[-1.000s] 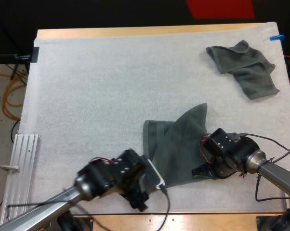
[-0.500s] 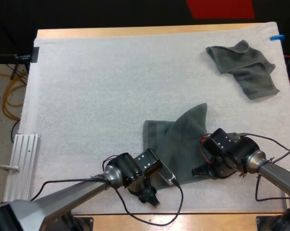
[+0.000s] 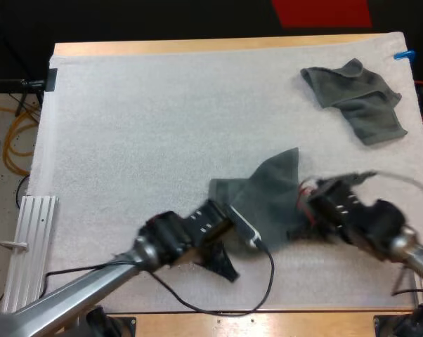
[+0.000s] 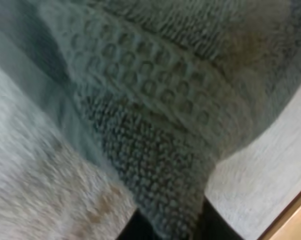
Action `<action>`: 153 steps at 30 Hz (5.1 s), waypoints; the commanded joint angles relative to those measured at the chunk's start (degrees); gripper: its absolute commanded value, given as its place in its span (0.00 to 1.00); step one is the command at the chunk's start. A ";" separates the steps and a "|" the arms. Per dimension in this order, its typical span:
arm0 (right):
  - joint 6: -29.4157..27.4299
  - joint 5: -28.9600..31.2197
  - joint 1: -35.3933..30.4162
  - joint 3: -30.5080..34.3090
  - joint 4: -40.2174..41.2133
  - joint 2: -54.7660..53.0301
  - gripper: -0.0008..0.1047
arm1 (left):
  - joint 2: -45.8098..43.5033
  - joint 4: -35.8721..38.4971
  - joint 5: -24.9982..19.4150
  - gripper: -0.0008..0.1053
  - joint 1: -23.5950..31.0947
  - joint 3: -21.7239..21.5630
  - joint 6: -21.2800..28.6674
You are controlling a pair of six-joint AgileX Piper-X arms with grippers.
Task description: Pick towel from pile fold and stack
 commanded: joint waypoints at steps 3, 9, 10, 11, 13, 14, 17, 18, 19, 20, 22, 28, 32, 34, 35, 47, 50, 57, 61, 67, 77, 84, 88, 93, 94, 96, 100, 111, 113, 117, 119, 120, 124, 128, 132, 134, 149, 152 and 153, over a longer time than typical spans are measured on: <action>-1.15 4.67 0.01 -6.64 0.05 -6.69 0.01 | -4.92 1.34 1.96 0.01 3.67 -4.74 -0.75; -1.14 6.34 0.01 -14.55 1.10 -12.61 0.01 | -10.39 1.35 3.52 0.01 9.19 -13.88 -0.75; -1.14 6.06 0.02 -15.00 1.75 -12.87 0.01 | -10.71 1.45 3.67 0.01 9.34 -14.49 -0.75; -1.14 5.01 0.11 -16.03 3.09 -13.15 0.01 | -11.44 1.43 3.84 0.01 9.40 -15.87 -0.75; -1.14 3.16 0.11 -17.44 5.72 -13.29 0.01 | -12.29 1.74 4.57 0.01 9.34 -17.39 -0.79; -1.12 1.38 0.11 -18.10 7.31 -13.28 0.01 | -12.74 2.48 5.42 0.01 8.81 -18.05 -1.22; -0.47 -1.56 0.11 -19.31 11.95 -13.40 0.01 | -13.54 4.83 5.54 0.01 6.81 -18.34 -2.38; 0.00 -2.27 0.11 -19.63 14.05 -13.40 0.01 | -13.55 6.32 5.40 0.01 5.68 -18.34 -2.74; 0.35 -2.61 0.11 -19.76 15.31 -13.40 0.01 | -13.53 6.89 5.23 0.01 4.90 -18.34 -3.09; 0.53 -3.56 0.11 -20.06 17.42 -13.40 0.01 | -13.53 8.27 4.70 0.01 3.33 -18.34 -4.20; 0.52 -4.76 0.11 -20.47 20.10 -13.45 0.01 | -13.53 9.31 3.63 0.01 1.15 -18.34 -5.98; 1.09 -9.25 0.11 -20.71 24.82 -16.84 0.01 | -13.53 10.85 3.32 0.01 -5.97 -18.34 -10.82; 2.22 -11.73 0.11 -20.71 26.32 -18.59 0.01 | -13.53 11.78 0.41 0.01 -7.72 -18.06 -12.92; 2.96 -11.70 0.11 -20.68 26.57 -18.53 0.01 | -13.52 11.72 -1.27 0.01 -7.35 -17.55 -13.19; 2.93 -11.33 0.11 -20.37 26.33 -17.80 0.01 | -13.36 11.28 -2.39 0.01 -6.78 -16.96 -13.18; 0.19 -1.37 -3.62 -7.27 -3.20 1.17 0.01 | -7.47 -11.79 3.29 0.01 14.12 -0.35 -1.66; 0.01 -1.84 -5.78 -7.21 -10.08 7.31 0.01 | -2.76 -19.28 9.31 0.01 20.81 1.31 1.54; 0.90 -1.69 -9.32 -7.21 -24.90 18.45 0.01 | 8.53 -31.40 17.91 0.01 31.00 1.39 5.56; 2.27 -1.70 -11.31 -7.21 -30.08 22.77 0.01 | 13.45 -36.93 21.20 0.01 34.16 1.39 5.96; 4.83 -1.82 -13.78 -7.21 -34.16 28.14 0.01 | 19.72 -43.64 21.92 0.01 37.33 1.39 6.26; 4.83 -7.03 -14.21 -7.39 -41.84 31.70 0.52 | 23.46 -46.83 21.70 0.22 38.57 1.39 12.65; 2.97 -7.67 -15.93 -11.24 -49.18 31.57 0.57 | 23.46 -49.26 21.72 0.47 38.57 -3.13 12.64; -2.18 -7.64 -16.29 -14.90 -48.70 30.82 0.57 | 22.90 -47.71 20.04 0.47 38.57 -7.77 12.71; -9.34 -5.43 -16.27 -17.95 -46.44 26.68 0.57 | 19.12 -40.50 13.91 0.47 38.57 -12.98 19.14; -9.46 -4.79 -16.27 -18.10 -45.37 25.85 0.57 | 18.27 -39.63 13.34 0.47 38.57 -13.18 20.07; -9.46 -3.57 -16.27 -18.27 -42.07 22.86 0.57 | 15.24 -36.01 11.52 0.47 38.57 -13.48 22.46; -9.46 -2.93 -16.25 -18.27 -34.85 17.70 0.57 | 9.37 -29.40 10.65 0.47 38.57 -13.47 22.91; -7.96 -3.02 -15.86 -18.27 -5.64 -0.92 0.57 | -10.09 -6.59 12.89 0.47 38.57 -13.47 20.63; -7.11 -3.02 -15.86 -18.24 -0.39 -3.64 0.57 | -13.22 -2.03 13.61 0.47 38.57 -13.47 18.71; -5.19 -3.29 -15.86 -16.39 6.72 -10.25 0.57 | -18.94 6.01 16.54 0.47 38.57 -13.28 17.77; -3.60 -3.50 -15.86 -14.84 8.56 -12.95 0.57 | -21.34 7.39 16.67 0.47 38.57 -12.55 16.20; -2.49 -3.68 -15.86 -13.83 9.42 -14.20 0.57 | -23.00 7.69 16.66 0.47 38.57 -11.71 15.21; 0.71 -6.53 -15.86 -9.00 11.16 -17.89 0.57 | -27.81 9.37 16.68 0.47 38.57 -8.14 11.32; 3.47 -10.59 -15.86 -2.76 11.24 -20.02 0.57 | -32.03 11.91 16.76 0.48 38.57 -3.01 8.46; 4.63 -13.92 -15.86 4.29 7.95 -19.66 0.57 | -33.57 12.87 16.40 0.65 38.57 2.50 5.40; 7.29 -15.80 -15.86 8.12 4.37 -19.09 0.57 | -33.56 12.32 16.23 0.66 38.57 5.30 4.42; 25.15 -32.81 -15.86 22.77 -30.68 0.58 0.57 | -33.56 4.23 17.98 0.66 38.57 14.99 2.90; 27.68 -35.14 -15.86 22.77 -34.51 5.98 0.57 | -33.56 3.37 17.98 0.66 38.57 14.99 1.98; 27.68 -35.91 -15.86 22.77 -35.70 7.76 0.57 | -33.56 3.13 17.98 0.66 38.57 14.99 1.88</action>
